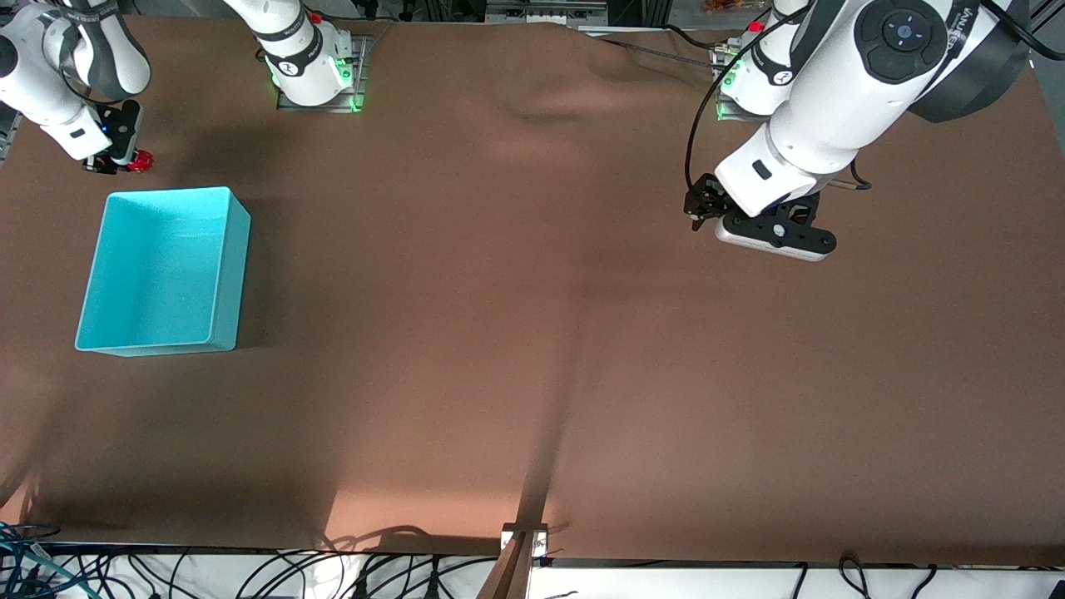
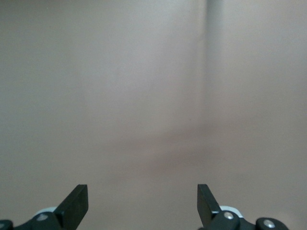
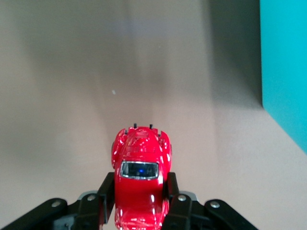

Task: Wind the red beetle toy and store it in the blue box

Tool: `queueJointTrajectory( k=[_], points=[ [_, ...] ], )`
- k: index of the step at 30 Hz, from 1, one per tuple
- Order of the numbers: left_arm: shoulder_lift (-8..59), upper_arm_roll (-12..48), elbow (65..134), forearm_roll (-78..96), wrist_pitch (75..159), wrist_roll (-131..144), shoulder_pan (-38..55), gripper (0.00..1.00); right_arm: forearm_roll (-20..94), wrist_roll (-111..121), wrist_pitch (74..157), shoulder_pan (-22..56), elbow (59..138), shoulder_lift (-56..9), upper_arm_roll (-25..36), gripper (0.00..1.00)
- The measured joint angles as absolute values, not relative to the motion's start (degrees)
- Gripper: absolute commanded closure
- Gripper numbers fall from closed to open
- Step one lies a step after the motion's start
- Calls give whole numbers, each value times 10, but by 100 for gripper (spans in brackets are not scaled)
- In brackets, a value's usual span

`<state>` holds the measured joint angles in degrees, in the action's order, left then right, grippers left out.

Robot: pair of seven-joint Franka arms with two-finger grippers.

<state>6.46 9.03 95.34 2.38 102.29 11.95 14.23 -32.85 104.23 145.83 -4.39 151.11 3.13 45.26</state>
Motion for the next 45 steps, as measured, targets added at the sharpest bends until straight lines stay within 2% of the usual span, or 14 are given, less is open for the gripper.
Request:
queueJointTrajectory(
  k=[6, 13, 18, 24, 30, 37, 45],
  points=[
    [65, 90, 953, 24, 1023, 119, 142, 0, -299, 1044, 1342, -44, 1465, 67, 417, 100],
    [65, 90, 952, 24, 1023, 119, 142, 0, -228, 1045, 1175, -44, 1366, 88, 340, 100],
    [65, 90, 949, 24, 1023, 119, 142, 0, -179, 1044, 1119, -43, 1289, 88, 284, 100],
    [65, 90, 948, 24, 1023, 119, 141, 0, -115, 1037, 1108, -42, 1224, 61, 233, 100],
    [65, 90, 948, 24, 1023, 119, 134, 0, -43, 1023, 1124, -42, 1179, -22, 206, 100],
    [65, 90, 948, 24, 1023, 114, 124, 0, -6, 1018, 1217, -42, 1171, -133, 200, 100],
    [65, 89, 948, 24, 1023, 111, 115, 0, 3, 1018, 1260, -43, 1186, -198, 200, 100]
  ],
)
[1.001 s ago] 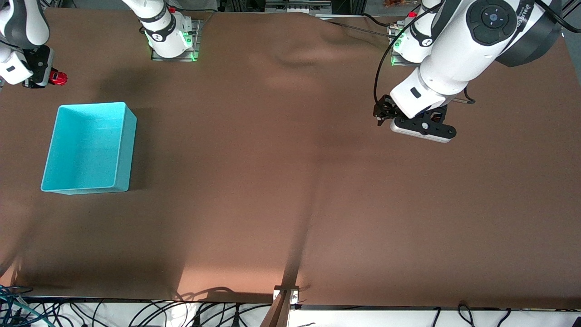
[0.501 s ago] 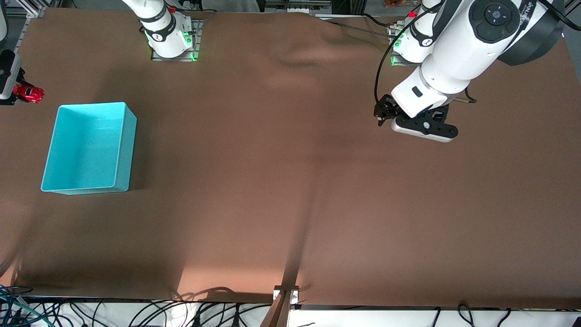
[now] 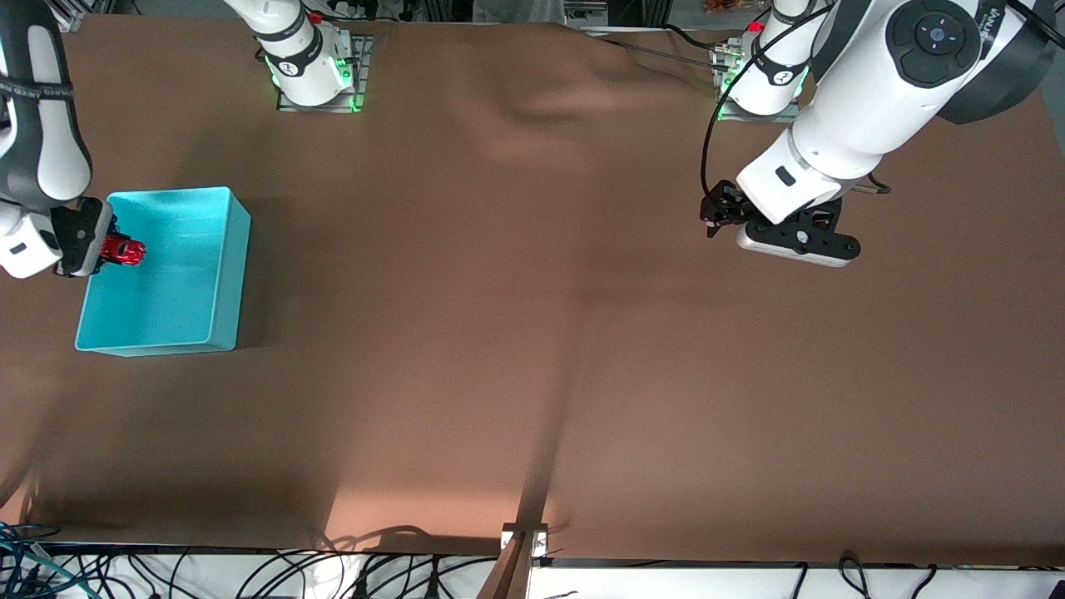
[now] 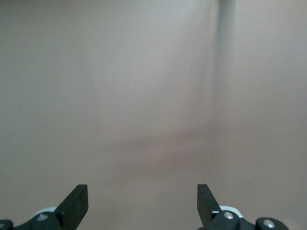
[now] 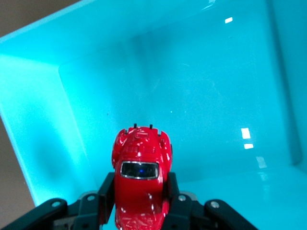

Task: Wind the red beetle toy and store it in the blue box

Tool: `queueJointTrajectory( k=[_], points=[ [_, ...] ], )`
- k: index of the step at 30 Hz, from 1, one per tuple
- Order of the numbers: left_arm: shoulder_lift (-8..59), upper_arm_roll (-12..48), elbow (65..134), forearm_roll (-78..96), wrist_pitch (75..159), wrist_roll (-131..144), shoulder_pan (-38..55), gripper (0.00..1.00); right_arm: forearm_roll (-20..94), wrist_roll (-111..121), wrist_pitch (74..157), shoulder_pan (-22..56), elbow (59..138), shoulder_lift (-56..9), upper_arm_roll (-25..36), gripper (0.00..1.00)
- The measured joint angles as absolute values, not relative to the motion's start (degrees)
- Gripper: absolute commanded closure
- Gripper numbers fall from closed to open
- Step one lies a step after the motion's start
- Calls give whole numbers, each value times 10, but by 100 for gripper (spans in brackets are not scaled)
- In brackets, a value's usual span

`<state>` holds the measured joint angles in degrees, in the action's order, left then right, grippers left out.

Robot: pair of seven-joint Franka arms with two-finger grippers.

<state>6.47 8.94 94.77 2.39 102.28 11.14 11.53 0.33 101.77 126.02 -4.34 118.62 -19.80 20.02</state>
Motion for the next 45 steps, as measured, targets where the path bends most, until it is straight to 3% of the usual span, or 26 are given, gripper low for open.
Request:
queueJointTrajectory(
  k=[6, 9, 10, 11, 12, 13, 26, 35, 45],
  points=[
    [65, 89, 948, 24, 1019, 111, 105, 0, 4, 1018, 1273, -44, 1217, -201, 200, 99],
    [65, 89, 948, 24, 1017, 110, 98, 0, 4, 1018, 1284, -46, 1233, -200, 201, 84],
    [65, 89, 948, 24, 1017, 109, 95, 0, 4, 1018, 1288, -46, 1239, -200, 201, 74],
    [65, 89, 948, 24, 1016, 109, 94, 0, 4, 1018, 1292, -47, 1243, -200, 201, 56],
    [65, 89, 948, 24, 1016, 109, 93, 0, 4, 1018, 1295, -48, 1248, -200, 201, 24],
    [65, 89, 948, 24, 1016, 108, 92, 0, 4, 1018, 1297, -48, 1252, -200, 201, 1],
    [65, 90, 948, 24, 1010, 108, 90, 0, 9, 1020, 1270, -57, 1238, -187, 197, 0],
    [65, 89, 946, 24, 1009, 108, 84, 0, 67, 974, 1070, -55, 1050, -152, 159, 0],
    [67, 89, 945, 24, 1009, 108, 74, 0, 71, 689, 923, -54, 876, -132, 81, 0]
  ],
)
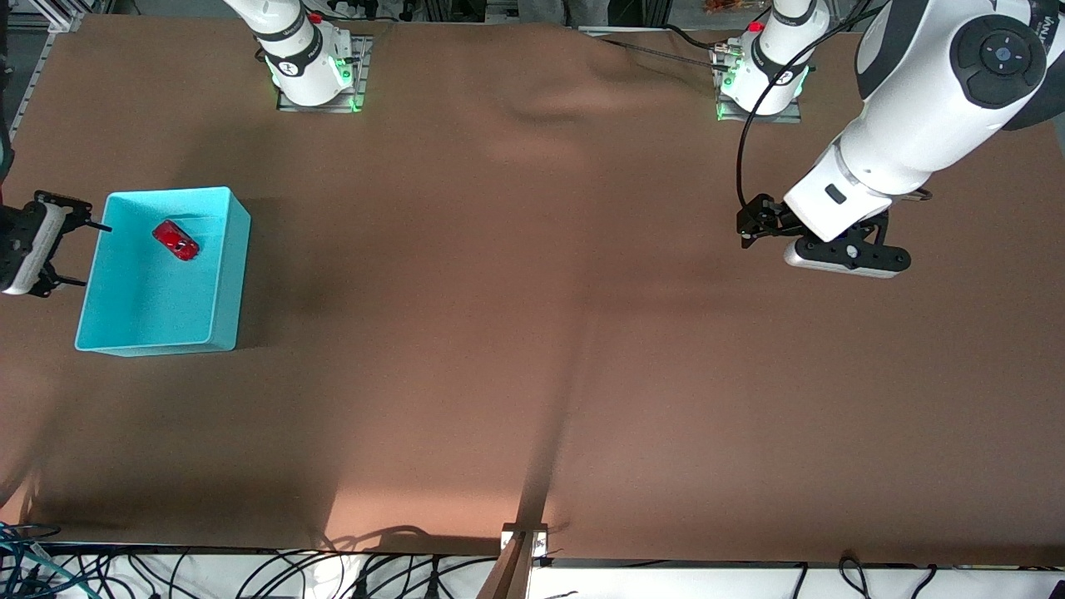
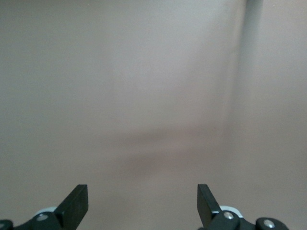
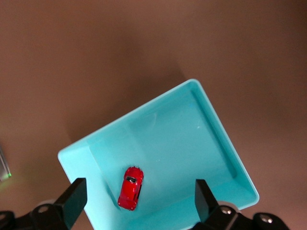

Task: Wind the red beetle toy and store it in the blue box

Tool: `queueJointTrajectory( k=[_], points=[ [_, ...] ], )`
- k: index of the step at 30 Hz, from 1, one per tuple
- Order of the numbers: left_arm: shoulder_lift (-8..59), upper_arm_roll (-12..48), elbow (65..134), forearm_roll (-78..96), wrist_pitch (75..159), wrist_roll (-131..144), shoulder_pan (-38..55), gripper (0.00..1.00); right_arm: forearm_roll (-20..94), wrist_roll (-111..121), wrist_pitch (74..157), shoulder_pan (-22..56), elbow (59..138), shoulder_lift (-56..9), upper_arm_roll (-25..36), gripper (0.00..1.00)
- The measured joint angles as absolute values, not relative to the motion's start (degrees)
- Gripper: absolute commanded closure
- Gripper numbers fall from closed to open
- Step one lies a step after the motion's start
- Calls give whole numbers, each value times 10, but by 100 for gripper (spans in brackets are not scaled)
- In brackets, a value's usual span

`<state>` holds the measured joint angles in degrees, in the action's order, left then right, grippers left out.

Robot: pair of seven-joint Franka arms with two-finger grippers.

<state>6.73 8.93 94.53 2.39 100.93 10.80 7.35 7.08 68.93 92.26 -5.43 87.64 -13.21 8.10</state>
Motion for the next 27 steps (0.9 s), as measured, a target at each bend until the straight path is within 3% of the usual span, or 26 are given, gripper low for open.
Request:
queueJointTrajectory(
  k=[7, 16, 27],
  points=[
    [69, 89, 944, 24, 1009, 108, 73, 0, 70, 431, 883, -52, 818, -118, 17, 0],
    [71, 89, 942, 24, 1009, 108, 71, 0, 5, 106, 884, -51, 808, -99, -67, 0],
    [71, 91, 938, 24, 983, 108, 71, 0, -48, 18, 876, -52, 808, -98, -97, 0]
  ],
)
